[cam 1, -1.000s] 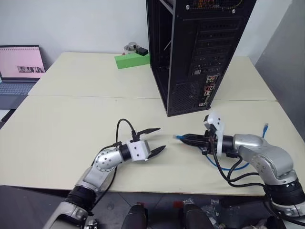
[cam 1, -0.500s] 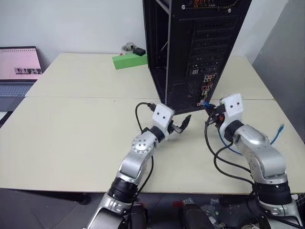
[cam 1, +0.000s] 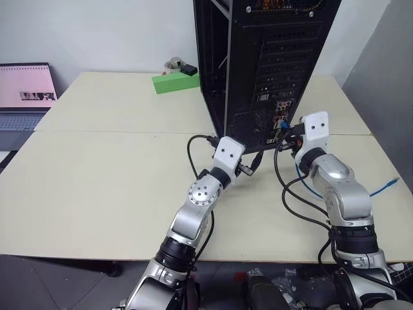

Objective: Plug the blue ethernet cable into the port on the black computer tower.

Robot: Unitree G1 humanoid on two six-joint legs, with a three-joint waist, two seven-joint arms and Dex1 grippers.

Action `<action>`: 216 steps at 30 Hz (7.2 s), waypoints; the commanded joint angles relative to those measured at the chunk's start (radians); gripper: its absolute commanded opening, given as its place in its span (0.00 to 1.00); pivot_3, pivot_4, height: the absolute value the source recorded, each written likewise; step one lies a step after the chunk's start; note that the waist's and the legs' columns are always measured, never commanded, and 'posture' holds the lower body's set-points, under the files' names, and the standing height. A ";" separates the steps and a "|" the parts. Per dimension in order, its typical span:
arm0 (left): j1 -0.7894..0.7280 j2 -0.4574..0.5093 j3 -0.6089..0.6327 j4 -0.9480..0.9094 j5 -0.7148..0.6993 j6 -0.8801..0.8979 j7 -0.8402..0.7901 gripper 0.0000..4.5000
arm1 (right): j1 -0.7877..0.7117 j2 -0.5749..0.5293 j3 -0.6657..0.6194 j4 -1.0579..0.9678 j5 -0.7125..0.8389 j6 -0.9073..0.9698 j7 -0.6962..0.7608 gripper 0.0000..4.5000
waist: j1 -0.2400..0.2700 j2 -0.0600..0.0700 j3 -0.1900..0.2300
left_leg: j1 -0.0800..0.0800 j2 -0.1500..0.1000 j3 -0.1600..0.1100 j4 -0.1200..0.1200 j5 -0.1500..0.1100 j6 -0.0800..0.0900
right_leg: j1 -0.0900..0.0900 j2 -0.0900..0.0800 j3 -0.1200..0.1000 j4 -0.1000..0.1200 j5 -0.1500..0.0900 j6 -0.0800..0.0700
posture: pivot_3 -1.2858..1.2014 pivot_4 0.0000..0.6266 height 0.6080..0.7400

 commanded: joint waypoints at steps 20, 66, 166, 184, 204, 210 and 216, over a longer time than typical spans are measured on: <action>-0.017 -0.005 0.009 -0.019 0.006 -0.021 -0.016 0.98 | -0.071 0.031 -0.024 0.014 0.003 -0.023 -0.001 0.00 | -0.006 0.000 0.000 | 0.000 0.000 0.000 0.000 0.000 0.000 | 0.000 0.000 0.000 0.000 0.000 0.000 | 0.52 0.24 1.00; -0.009 -0.005 0.017 -0.014 0.003 -0.016 -0.011 0.98 | -0.083 0.045 -0.055 -0.065 0.013 0.140 -0.026 0.00 | -0.002 0.000 0.000 | 0.000 0.000 0.000 0.000 0.000 0.000 | -0.001 0.000 0.000 0.000 0.000 0.000 | 0.52 0.24 1.00; -0.006 0.004 0.019 -0.021 0.003 -0.015 -0.009 0.98 | -0.078 0.126 -0.041 -0.025 -0.046 0.100 -0.085 0.00 | -0.021 0.000 0.000 | 0.000 0.000 0.000 -0.001 0.000 0.000 | -0.001 0.000 0.000 0.000 0.000 0.000 | 0.52 0.24 1.00; -0.006 0.003 0.019 -0.018 0.004 -0.017 -0.009 0.98 | -0.130 0.184 -0.083 -0.012 0.005 0.132 -0.123 0.00 | -0.016 0.000 0.000 | -0.001 0.000 0.000 -0.001 0.000 0.000 | -0.001 0.000 0.000 -0.001 0.000 0.000 | 0.52 0.24 1.00; -0.003 0.012 0.028 -0.035 0.005 -0.009 -0.004 1.00 | -0.143 0.113 -0.020 0.052 -0.013 0.068 -0.015 0.24 | -0.025 0.000 0.000 | 0.001 0.001 0.001 -0.001 0.000 0.000 | -0.001 0.001 0.002 0.000 0.000 0.000 | 0.52 0.24 1.00; -0.030 0.022 0.051 -0.043 -0.008 0.008 -0.014 1.00 | -0.071 0.008 -0.001 -0.026 0.001 0.095 0.089 0.50 | -0.015 0.000 0.000 | -0.001 0.000 0.001 -0.001 0.000 0.000 | -0.001 0.000 0.001 -0.002 0.000 0.000 | 0.52 0.24 1.00; -0.054 0.027 0.073 -0.044 -0.027 0.001 -0.034 1.00 | -0.011 -0.085 -0.024 -0.118 0.043 0.117 0.175 0.78 | -0.011 0.000 0.000 | -0.001 0.000 0.001 -0.001 0.000 0.000 | -0.001 0.000 0.001 -0.002 0.000 0.001 | 0.52 0.24 1.00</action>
